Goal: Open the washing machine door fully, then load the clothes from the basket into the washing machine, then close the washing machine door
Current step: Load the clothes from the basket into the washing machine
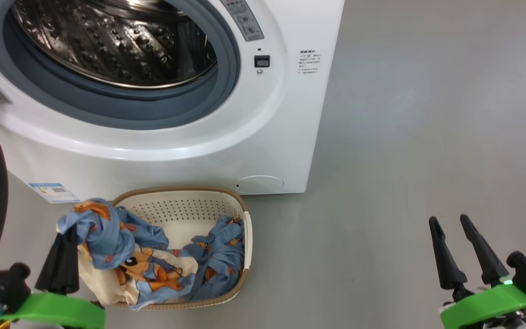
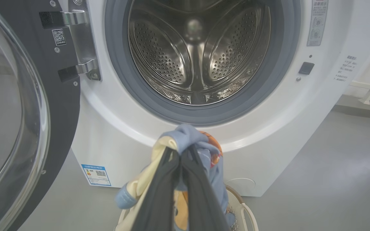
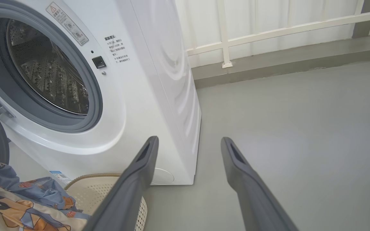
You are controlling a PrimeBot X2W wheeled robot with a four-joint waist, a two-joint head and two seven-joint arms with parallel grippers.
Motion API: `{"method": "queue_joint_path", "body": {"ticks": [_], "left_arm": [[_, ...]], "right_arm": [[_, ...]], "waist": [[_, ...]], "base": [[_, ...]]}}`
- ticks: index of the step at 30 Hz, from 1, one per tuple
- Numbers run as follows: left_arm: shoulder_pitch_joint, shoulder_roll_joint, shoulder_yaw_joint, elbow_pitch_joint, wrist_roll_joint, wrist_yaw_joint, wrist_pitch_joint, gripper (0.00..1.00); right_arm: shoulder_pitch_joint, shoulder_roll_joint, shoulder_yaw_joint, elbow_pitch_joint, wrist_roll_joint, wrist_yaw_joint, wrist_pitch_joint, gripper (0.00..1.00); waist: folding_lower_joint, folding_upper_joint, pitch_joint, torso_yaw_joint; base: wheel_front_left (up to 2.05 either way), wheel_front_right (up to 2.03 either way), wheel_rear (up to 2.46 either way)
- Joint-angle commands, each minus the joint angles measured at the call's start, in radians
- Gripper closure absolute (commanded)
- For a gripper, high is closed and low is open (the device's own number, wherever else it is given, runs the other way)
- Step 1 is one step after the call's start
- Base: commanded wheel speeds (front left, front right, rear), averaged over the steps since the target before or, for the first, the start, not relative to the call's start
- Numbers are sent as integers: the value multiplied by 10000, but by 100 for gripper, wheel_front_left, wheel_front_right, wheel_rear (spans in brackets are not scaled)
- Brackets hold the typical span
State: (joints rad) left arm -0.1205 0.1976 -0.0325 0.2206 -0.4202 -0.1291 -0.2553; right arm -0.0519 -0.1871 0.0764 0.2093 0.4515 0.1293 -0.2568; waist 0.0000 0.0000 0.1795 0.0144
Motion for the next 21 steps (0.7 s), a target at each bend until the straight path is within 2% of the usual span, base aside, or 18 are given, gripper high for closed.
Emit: {"method": "queue_joint_path", "body": {"ticks": [1, 11, 21], "left_arm": [[49, 194, 471, -428, 181, -15, -64, 100], [967, -206, 941, -1615, 511, -15, -64, 100], [1007, -464, 1102, -1810, 572, -15, -64, 100]], "right_arm": [[204, -114, 163, -234, 111, 14, -49, 0], [411, -68, 25, -283, 85, 14, -49, 0], [360, -6, -9, -330, 45, 14, -49, 0]], "waist": [[0, 0, -84, 13], [0, 0, -161, -30], [0, 0, -25, -100]], "base": [[0, 0, 0], [0, 0, 0], [0, 0, 0]]}}
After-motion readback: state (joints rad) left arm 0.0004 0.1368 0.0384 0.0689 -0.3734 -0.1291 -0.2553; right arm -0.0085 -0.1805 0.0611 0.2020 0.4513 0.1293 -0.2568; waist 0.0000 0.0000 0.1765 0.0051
